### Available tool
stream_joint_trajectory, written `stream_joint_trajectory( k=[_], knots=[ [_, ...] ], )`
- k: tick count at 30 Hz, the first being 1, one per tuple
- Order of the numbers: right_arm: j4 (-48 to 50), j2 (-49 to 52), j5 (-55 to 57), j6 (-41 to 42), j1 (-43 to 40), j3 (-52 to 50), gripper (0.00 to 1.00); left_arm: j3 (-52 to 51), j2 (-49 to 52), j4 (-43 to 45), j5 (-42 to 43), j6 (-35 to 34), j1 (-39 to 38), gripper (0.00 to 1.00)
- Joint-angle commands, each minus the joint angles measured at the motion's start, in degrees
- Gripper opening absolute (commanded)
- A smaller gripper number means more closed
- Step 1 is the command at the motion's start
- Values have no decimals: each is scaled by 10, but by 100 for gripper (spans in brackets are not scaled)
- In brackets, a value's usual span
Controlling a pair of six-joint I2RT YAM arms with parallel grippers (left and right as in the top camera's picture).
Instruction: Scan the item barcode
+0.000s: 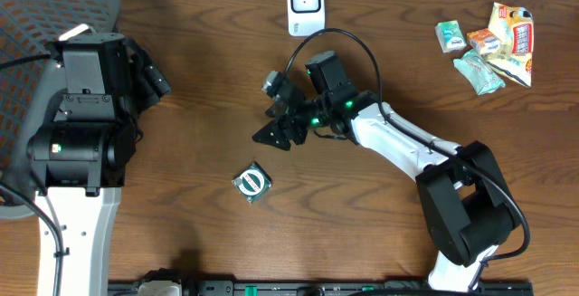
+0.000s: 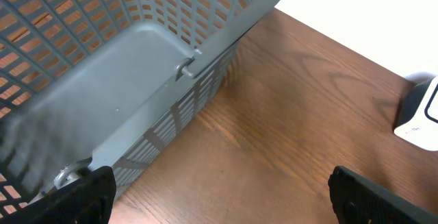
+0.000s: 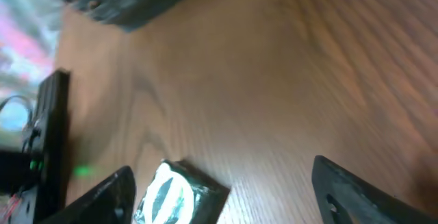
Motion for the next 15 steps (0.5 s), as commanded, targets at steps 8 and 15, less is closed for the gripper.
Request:
stream_joint_trajectory(
  k=[8, 15],
  knots=[
    [-115, -16, 268, 167, 95, -1, 85, 7, -4, -1, -6, -3, 2, 98],
    [-168, -16, 473, 167, 185, -1, 99, 7, -4, -1, -6, -3, 2, 98]
  ],
)
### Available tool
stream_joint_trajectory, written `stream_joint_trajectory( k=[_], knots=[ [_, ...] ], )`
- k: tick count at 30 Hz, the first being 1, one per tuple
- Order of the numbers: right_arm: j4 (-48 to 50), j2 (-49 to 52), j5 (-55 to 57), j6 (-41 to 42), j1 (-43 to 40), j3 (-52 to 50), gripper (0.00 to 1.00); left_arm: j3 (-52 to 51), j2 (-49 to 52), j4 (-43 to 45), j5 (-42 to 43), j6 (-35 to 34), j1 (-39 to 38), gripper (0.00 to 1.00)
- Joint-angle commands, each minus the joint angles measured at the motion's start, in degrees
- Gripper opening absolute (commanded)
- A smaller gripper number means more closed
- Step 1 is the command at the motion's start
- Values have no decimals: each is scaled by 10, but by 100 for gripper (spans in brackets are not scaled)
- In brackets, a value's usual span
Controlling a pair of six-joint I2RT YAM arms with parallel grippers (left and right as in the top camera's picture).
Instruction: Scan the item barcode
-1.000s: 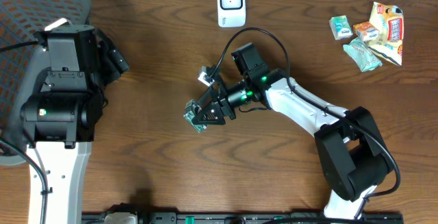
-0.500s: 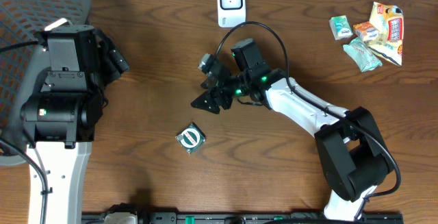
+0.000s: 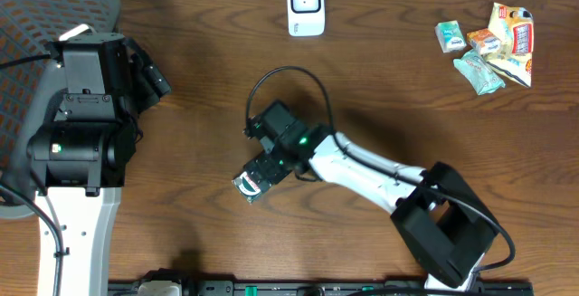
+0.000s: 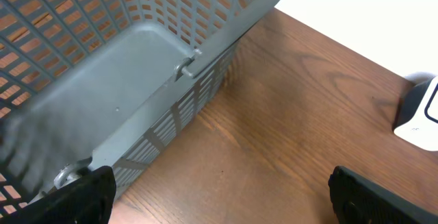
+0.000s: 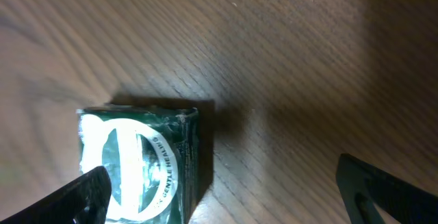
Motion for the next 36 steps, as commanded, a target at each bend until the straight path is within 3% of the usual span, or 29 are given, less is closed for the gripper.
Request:
stream_joint_trajectory(
  k=[1, 36],
  knots=[
    [1, -12, 90, 8, 21, -1, 99, 7, -4, 0, -6, -3, 2, 98],
    [-3, 19, 67, 45, 63, 3, 99, 7, -4, -1, -6, -3, 2, 98]
  ],
)
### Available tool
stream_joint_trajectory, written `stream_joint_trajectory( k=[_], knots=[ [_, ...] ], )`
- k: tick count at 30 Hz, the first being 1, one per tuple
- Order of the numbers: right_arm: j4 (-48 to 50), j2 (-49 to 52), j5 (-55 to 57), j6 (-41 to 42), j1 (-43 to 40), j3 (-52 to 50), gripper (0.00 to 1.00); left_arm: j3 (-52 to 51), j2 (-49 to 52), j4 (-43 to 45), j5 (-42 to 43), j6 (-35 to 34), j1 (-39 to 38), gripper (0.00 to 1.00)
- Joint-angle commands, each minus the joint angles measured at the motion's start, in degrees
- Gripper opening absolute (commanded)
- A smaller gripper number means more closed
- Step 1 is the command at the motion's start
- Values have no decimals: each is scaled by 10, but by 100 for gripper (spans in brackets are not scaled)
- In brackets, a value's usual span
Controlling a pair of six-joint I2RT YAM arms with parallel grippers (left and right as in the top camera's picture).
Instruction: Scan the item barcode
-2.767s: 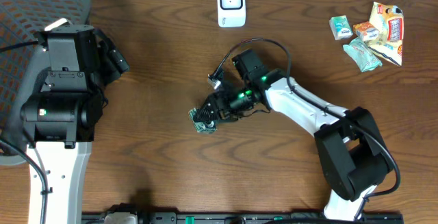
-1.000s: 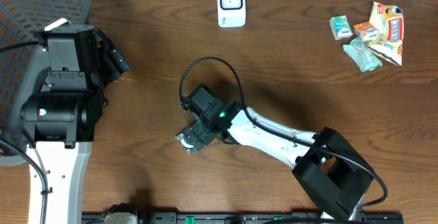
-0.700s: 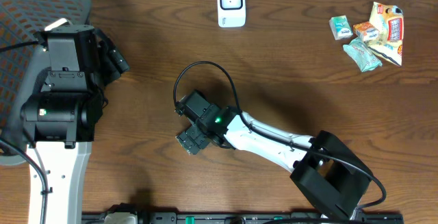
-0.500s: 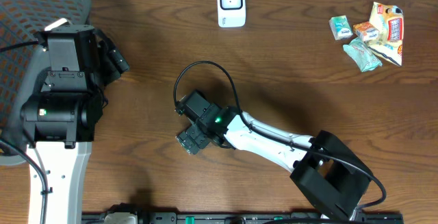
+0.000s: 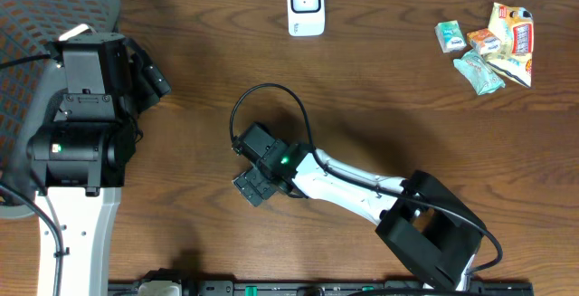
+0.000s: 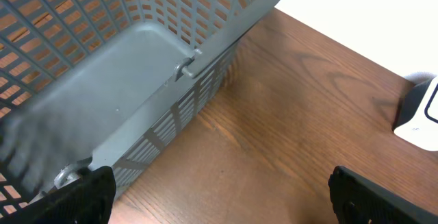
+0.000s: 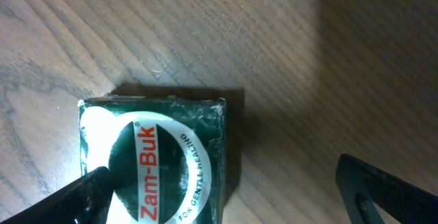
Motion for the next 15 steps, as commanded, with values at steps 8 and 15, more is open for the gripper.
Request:
stream_joint_trajectory(
  k=[8, 15],
  knots=[
    [-20, -28, -6, 17, 5, 6, 99, 7, -4, -1, -6, -3, 2, 98],
    [-18, -30, -85, 3, 6, 5, 99, 7, -4, -1, -6, -3, 2, 98]
  ],
)
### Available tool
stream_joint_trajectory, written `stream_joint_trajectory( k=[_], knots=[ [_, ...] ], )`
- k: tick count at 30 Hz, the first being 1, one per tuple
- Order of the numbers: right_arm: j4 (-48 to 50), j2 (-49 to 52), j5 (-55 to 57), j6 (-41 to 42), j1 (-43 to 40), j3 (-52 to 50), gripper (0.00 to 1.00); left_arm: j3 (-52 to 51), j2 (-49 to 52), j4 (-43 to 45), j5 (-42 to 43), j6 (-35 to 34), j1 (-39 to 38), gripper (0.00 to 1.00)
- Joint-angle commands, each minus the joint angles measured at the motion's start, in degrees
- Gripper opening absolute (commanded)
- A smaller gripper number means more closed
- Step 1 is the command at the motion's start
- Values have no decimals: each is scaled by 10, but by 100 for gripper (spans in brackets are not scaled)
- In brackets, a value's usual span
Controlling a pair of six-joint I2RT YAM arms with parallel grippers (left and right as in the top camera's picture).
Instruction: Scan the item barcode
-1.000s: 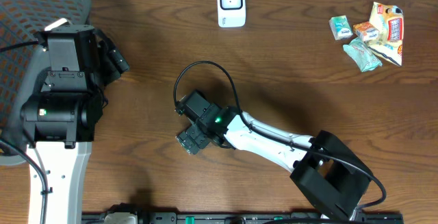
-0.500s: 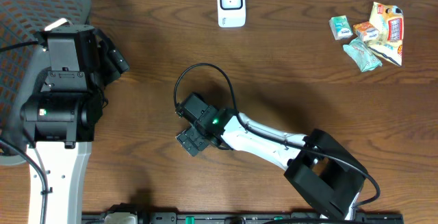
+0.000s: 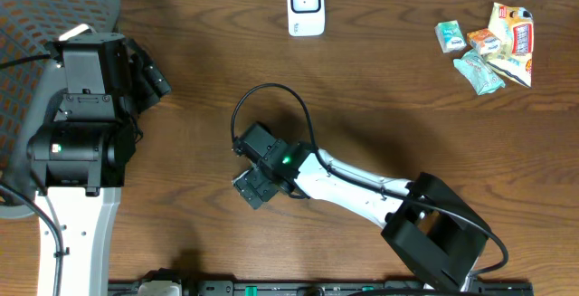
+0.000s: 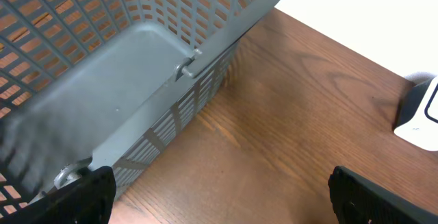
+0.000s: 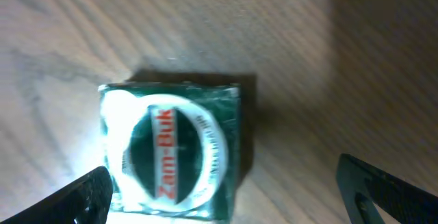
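Note:
A green Zam-Buk box lies flat on the wooden table, label up and blurred. My right gripper hangs open just above it, and the box sits between the fingers, close to the left fingertip. From overhead the right gripper covers most of the box. The white barcode scanner stands at the table's far edge, also seen as scanner. My left gripper is open over bare wood, nothing between its fingers.
A grey mesh basket stands at the far left beside the left arm. Several snack packets lie at the back right. The right arm's black cable loops above the gripper.
The right gripper has shifted slightly over the box, which now sits a little lower and further right in the wrist view, blurred. The jaws stay open. The left arm has not moved.
The right gripper was first open near the table's middle, with the box lying free nearer the front. Then it was at the box, open. Later it hung closer over the label, and now the open fingers stand on either side of the box. The left arm stayed still.

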Motion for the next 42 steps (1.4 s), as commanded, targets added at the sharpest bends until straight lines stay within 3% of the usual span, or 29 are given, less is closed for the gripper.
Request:
stream_joint_trajectory(
  k=[1, 16, 25, 29, 31, 42],
  knots=[
    [-1, -17, -54, -6, 5, 5, 99, 7, -4, 0, -6, -3, 2, 98],
    [0, -7, -34, -2, 15, 4, 99, 7, -4, -1, -6, -3, 2, 98],
    [9, 51, 83, 52, 49, 4, 99, 7, -4, -1, -6, -3, 2, 98],
    [16, 51, 82, 57, 46, 4, 75, 7, -4, -1, -6, -3, 2, 97],
    [19, 53, 82, 56, 47, 4, 75, 7, -4, 0, -6, -3, 2, 98],
    [12, 41, 39, 56, 35, 6, 55, 7, -4, -1, -6, -3, 2, 98]
  ],
)
